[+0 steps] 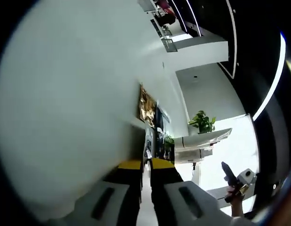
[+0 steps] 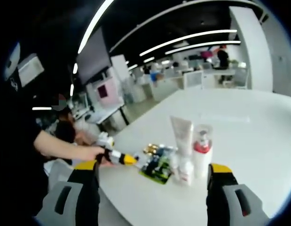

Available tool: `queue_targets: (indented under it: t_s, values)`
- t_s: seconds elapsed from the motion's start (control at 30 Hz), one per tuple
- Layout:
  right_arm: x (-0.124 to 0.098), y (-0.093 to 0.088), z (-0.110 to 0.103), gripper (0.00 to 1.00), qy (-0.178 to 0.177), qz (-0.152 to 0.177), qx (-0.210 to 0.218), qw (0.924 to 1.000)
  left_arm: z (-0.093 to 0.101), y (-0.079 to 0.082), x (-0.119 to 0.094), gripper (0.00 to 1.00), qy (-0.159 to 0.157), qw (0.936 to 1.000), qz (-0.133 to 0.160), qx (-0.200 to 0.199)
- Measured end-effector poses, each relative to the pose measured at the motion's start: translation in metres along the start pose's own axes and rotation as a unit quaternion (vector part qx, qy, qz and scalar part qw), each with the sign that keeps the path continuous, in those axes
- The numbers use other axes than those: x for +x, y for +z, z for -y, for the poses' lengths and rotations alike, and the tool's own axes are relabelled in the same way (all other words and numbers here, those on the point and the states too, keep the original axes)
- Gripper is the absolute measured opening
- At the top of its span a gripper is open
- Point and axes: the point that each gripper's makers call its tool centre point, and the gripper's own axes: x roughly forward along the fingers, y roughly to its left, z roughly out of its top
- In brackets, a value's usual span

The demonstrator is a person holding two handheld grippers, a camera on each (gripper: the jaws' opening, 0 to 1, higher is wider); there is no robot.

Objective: Arrange the skincare products in the storage area until every visible bottle or jar stands upright without overlapping.

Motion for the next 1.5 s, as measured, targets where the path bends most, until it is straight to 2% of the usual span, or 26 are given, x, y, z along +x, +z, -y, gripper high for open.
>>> queue_targets:
  t_s: [0.13,0.27,0.47,0.6,0.83,0.97,1.5]
  values:
    - [0.0,0.0,0.0,0.97,0.0,0.001,0.002,1.0,0.002,-0.002,0.0,0.01,0.006,0.9996,-0.015,0.021]
    - [0.0,-0.002,-0.002,0.97,0.002,-0.002,0.002,1.0,0.007,-0.003,0.0,0.08,0.008,0.9991,-0.018,0.038]
    - [0.0,-0.002,-0.002,0.97,0.003,-0.001,0.003,1.0,0.005,-0.003,0.0,0.08,0.016,0.9984,-0.025,0.049]
    - [-0.001,-0.001,-0.002,0.97,0.002,0.002,0.004,1.0,0.008,-0.004,0.0,0.12,0.022,0.9974,-0.03,0.062]
    - [-0.002,-0.002,0.0,0.96,0.002,0.003,0.008,1.0,0.013,-0.004,-0.002,0.22,0.042,0.9915,-0.039,0.117]
    - [-0.002,-0.003,-0.001,0.96,0.005,0.002,0.008,1.0,0.012,-0.003,-0.002,0.25,0.056,0.9883,-0.044,0.135]
    - [-0.004,-0.004,0.001,0.96,0.003,0.001,0.01,0.9999,0.011,0.003,-0.003,0.3,0.082,0.9837,-0.039,0.156]
